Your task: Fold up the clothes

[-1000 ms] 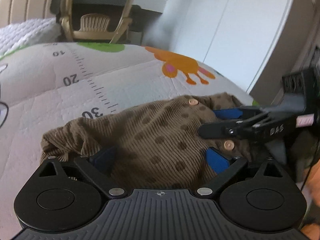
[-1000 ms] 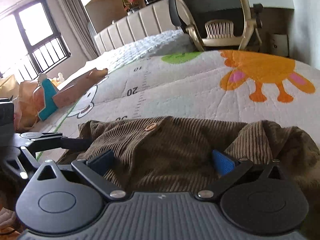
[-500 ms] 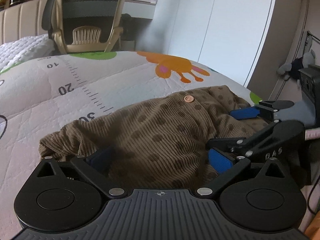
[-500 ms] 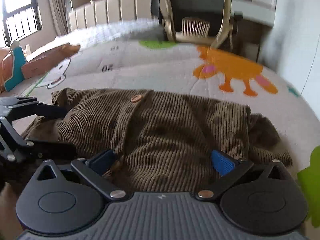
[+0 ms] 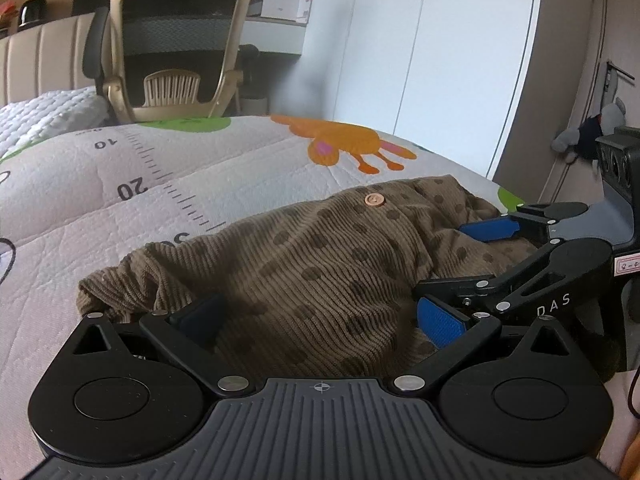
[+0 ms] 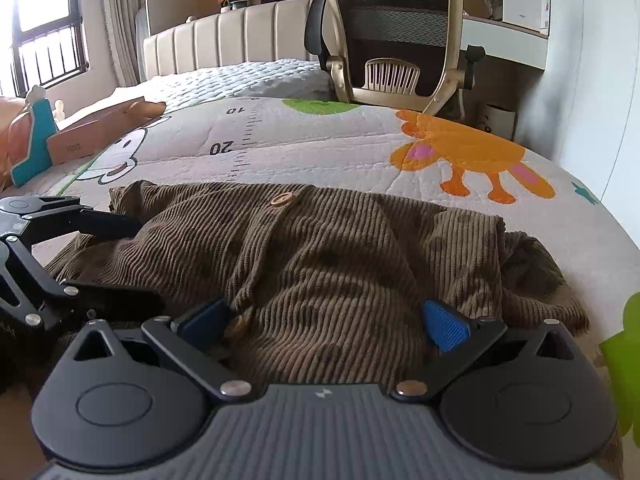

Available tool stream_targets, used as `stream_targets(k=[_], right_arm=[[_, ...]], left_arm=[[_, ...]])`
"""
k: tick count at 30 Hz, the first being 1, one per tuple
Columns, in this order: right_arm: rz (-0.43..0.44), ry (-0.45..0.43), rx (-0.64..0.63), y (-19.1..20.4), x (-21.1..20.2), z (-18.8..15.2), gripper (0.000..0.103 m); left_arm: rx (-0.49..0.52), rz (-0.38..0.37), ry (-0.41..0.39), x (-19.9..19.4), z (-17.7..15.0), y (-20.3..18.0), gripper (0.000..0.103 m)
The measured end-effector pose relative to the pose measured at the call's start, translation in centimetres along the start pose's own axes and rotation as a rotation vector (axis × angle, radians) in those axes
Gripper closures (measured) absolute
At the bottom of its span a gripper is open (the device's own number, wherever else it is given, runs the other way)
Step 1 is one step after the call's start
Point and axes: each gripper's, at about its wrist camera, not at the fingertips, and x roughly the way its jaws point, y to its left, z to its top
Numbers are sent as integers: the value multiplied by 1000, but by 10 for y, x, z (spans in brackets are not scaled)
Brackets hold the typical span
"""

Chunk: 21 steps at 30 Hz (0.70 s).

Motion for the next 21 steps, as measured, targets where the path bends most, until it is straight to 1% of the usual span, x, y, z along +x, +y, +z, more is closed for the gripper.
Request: stream_targets(k=[6,9,16,18,21], right_arm=[[16,6,3,0,1,0,0],[26,7,5,0,1,0,0],[12,2,-2,3,3,0,0],[8,1,-6,4,3,0,0],[8,2,-8,3,2,0,0]], left_arm=[[-2,3,-3,-1,0,0,0],[-17,-9,-9,-1,0,1,0],[-86,-83,-18,-7,1,17,0],[-121,-95,-13,-12,3,21,0],[-224,-132,-17,-32,8,30,0]])
